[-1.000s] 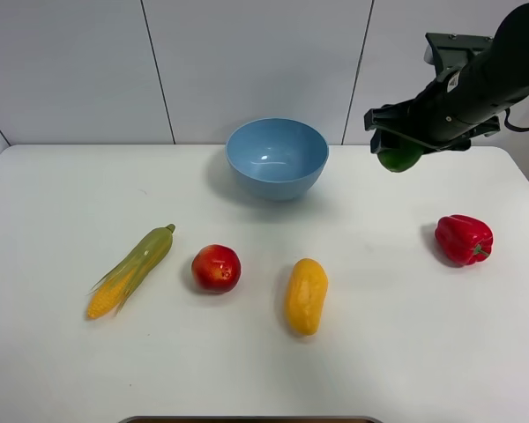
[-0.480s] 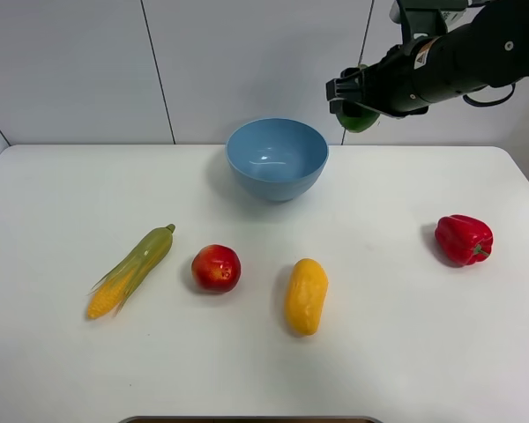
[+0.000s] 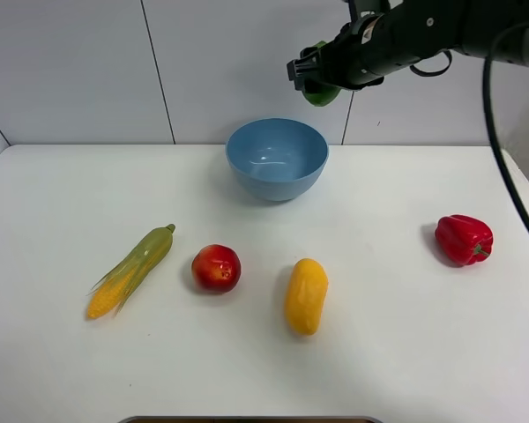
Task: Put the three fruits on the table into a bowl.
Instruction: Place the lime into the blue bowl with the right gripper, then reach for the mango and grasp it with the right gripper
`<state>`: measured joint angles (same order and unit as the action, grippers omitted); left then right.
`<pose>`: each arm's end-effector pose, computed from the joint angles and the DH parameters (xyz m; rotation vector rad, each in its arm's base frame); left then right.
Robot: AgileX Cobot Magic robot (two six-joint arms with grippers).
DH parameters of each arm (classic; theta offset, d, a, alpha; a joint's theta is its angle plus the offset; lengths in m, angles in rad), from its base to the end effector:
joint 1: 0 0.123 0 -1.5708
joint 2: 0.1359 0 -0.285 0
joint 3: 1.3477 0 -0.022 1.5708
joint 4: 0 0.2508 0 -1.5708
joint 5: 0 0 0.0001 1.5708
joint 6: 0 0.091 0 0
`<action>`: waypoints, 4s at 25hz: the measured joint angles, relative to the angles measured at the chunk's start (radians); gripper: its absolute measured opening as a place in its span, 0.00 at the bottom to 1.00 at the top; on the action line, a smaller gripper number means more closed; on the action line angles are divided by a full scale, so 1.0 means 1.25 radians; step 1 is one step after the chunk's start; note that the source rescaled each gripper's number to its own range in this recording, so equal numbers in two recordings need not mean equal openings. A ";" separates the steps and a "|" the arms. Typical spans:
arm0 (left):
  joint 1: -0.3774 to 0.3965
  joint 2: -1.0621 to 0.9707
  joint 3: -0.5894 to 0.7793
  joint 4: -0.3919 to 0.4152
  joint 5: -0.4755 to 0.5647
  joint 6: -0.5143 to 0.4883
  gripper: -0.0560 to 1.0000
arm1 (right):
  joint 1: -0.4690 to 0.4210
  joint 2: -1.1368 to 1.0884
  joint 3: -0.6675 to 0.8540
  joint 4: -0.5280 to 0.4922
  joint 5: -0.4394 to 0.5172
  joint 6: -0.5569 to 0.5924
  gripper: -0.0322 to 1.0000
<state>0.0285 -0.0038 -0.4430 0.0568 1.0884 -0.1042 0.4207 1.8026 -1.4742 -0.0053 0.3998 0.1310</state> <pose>-0.0007 0.0046 0.2592 -0.1426 2.1191 0.0242 0.3872 0.1730 0.2959 -0.3259 2.2043 0.2996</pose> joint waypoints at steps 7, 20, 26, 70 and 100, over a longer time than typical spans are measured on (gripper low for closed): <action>0.000 0.000 0.000 0.000 0.000 0.000 1.00 | 0.017 0.152 -0.116 0.000 0.000 -0.020 0.34; 0.000 0.000 0.000 0.000 0.000 0.000 1.00 | 0.017 0.314 -0.156 0.000 -0.029 -0.020 0.34; 0.000 0.000 0.000 0.000 0.000 0.000 1.00 | 0.017 0.360 -0.156 0.010 -0.066 -0.021 0.34; 0.000 0.000 0.000 0.000 0.000 0.000 1.00 | 0.031 0.192 -0.157 0.038 0.009 0.015 0.88; 0.000 0.000 0.000 0.000 0.000 0.000 1.00 | 0.244 -0.279 0.051 -0.083 0.563 0.415 0.88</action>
<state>0.0285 -0.0038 -0.4430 0.0568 1.0884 -0.1042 0.7260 1.4542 -1.4107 -0.1089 1.1038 0.6496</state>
